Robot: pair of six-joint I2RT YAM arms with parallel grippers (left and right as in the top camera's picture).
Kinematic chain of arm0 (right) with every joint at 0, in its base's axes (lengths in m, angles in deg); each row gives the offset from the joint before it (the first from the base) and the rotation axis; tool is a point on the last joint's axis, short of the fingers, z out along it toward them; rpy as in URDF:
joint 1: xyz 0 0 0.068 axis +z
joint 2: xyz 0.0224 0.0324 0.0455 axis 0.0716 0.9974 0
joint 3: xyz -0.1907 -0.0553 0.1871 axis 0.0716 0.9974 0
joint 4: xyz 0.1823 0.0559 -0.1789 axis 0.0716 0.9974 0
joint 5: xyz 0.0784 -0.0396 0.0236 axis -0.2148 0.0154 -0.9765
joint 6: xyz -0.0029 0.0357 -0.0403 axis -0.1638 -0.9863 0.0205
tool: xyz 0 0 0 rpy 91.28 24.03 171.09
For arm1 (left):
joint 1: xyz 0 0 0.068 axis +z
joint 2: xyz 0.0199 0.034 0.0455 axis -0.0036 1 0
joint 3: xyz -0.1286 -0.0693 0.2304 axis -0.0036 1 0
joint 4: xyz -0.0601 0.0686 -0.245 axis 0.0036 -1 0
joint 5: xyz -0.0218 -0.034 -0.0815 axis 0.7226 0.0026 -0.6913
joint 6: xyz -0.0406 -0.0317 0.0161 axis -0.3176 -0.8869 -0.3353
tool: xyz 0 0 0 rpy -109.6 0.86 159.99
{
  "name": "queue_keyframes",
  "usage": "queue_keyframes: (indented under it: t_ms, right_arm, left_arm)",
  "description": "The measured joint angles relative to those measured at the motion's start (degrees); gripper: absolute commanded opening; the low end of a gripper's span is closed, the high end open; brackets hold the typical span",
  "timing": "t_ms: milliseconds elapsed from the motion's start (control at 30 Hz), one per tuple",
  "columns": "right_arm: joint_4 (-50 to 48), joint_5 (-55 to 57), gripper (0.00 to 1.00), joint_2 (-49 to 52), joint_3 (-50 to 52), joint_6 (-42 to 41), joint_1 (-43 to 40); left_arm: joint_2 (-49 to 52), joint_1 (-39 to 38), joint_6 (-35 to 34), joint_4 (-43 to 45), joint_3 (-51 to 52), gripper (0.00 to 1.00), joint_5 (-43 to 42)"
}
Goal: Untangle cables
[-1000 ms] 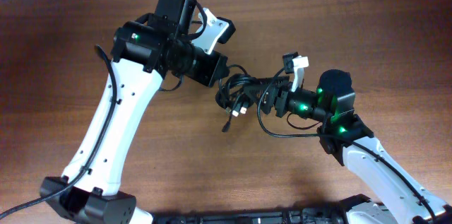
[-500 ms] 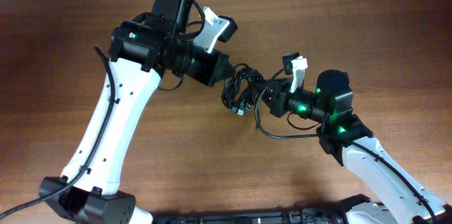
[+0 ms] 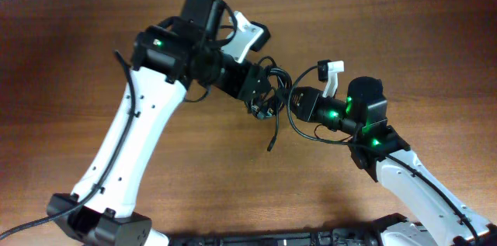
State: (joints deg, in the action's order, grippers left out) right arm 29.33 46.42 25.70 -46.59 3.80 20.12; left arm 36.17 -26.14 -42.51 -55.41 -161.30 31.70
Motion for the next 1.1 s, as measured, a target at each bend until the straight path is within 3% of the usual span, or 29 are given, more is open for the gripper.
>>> queue_keyframes:
  t_ms: [200, 433, 667, 800, 900, 1100]
  right_arm:
    - [2.03, 0.66, 0.04, 0.02, 0.00, 0.02, 0.00]
    - [2.60, 1.95, 0.04, 0.63, 0.04, -0.20, -0.04]
    - [3.69, 3.23, 0.04, 0.72, 0.44, -0.20, -0.26]
    - [3.72, 3.65, 0.04, 0.72, 0.44, -0.24, -0.48]
    - [3.96, 3.78, 0.04, 0.72, 0.44, -0.61, -0.52]
    - [6.16, 4.24, 0.04, 1.27, 1.20, -0.85, -0.59]
  left_arm:
    - [0.83, -5.09, -6.14, 2.38, 0.00, 0.16, 11.17]
    - [4.00, -5.20, -11.76, 3.85, 0.00, 0.35, 15.19]
    - [6.56, -8.37, -12.48, 4.17, -0.09, 0.28, 19.69]
    - [6.56, -10.01, -15.82, 5.27, -0.17, 0.22, 21.22]
    - [6.82, -10.01, -17.53, 6.32, -0.20, 0.04, 21.31]
    - [9.81, -9.97, -20.22, 6.82, -0.63, 0.00, 15.96]
